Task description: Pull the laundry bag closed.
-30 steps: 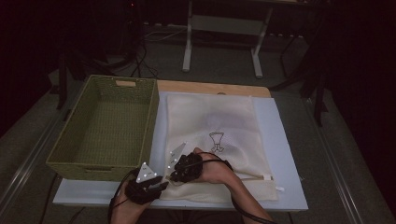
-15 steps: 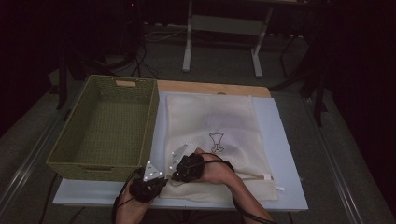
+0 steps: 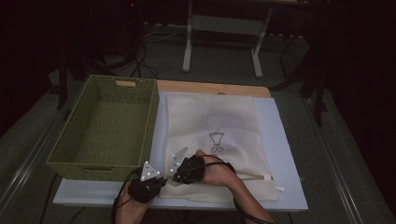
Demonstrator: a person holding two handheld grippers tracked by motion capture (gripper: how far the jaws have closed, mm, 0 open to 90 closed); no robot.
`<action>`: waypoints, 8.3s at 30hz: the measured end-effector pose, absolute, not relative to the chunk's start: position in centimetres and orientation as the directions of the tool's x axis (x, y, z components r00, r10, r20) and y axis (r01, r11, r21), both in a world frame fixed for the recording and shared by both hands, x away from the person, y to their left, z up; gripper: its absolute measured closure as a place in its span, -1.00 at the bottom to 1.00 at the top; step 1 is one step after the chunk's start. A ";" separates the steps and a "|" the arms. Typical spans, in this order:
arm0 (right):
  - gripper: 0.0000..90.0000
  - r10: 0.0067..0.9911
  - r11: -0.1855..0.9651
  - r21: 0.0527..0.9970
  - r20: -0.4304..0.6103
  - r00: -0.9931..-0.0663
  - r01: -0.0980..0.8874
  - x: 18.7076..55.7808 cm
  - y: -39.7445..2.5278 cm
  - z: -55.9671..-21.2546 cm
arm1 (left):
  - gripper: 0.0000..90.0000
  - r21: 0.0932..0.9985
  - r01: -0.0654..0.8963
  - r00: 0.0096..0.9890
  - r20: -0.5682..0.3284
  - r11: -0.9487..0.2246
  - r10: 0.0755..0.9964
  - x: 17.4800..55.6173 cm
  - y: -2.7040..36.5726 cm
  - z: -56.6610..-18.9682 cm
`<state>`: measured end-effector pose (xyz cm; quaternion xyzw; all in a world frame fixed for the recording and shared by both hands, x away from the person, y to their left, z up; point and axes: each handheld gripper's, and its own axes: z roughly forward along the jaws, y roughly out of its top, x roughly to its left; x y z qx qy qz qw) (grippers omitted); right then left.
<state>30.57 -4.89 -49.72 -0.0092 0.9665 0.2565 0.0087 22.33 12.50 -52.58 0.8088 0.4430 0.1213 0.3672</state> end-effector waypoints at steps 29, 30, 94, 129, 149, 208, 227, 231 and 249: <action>0.85 -0.051 0.859 0.509 -0.032 -0.998 -0.060 30.5 -4.6 -49.0 | 0.38 0.711 0.606 0.604 -0.119 -0.357 0.788 22.4 12.9 -52.8; 0.85 -0.050 0.858 0.510 -0.032 -0.998 -0.059 30.5 -4.6 -48.9 | 0.35 0.708 0.611 0.606 -0.130 -0.354 0.785 22.5 12.8 -52.8; 0.95 -0.004 0.836 0.539 -0.177 -0.984 -0.100 29.4 -5.6 -49.3 | 0.96 0.722 0.679 0.568 -0.402 -0.132 0.718 23.5 14.6 -51.8; 0.94 -0.035 0.865 0.484 -0.205 -0.978 -0.132 29.1 -5.1 -49.0 | 0.95 0.719 0.673 0.574 -0.356 -0.177 0.737 23.3 14.5 -51.7; 0.89 -0.025 0.862 0.497 -0.160 -0.987 -0.102 29.8 -5.2 -49.1 | 0.94 0.731 0.655 0.576 -0.321 -0.190 0.752 23.1 14.3 -51.8; 0.94 0.046 0.906 0.422 -0.158 -0.986 -0.026 31.2 -10.5 -49.6 | 0.94 0.759 0.617 0.575 -0.257 -0.206 0.777 22.8 14.3 -52.0; 0.94 0.071 0.923 0.384 -0.154 -0.985 0.007 31.4 -12.7 -49.3 | 0.93 0.759 0.610 0.579 -0.233 -0.226 0.781 22.8 14.1 -52.1; 0.94 0.080 0.927 0.375 -0.153 -0.985 0.017 31.4 -13.4 -49.2 | 0.93 0.759 0.611 0.579 -0.232 -0.228 0.781 22.7 14.1 -52.2; 0.94 0.112 0.935 0.350 -0.155 -0.981 0.051 31.6 -15.8 -49.1 | 0.93 0.756 0.613 0.580 -0.231 -0.232 0.781 22.8 14.0 -52.3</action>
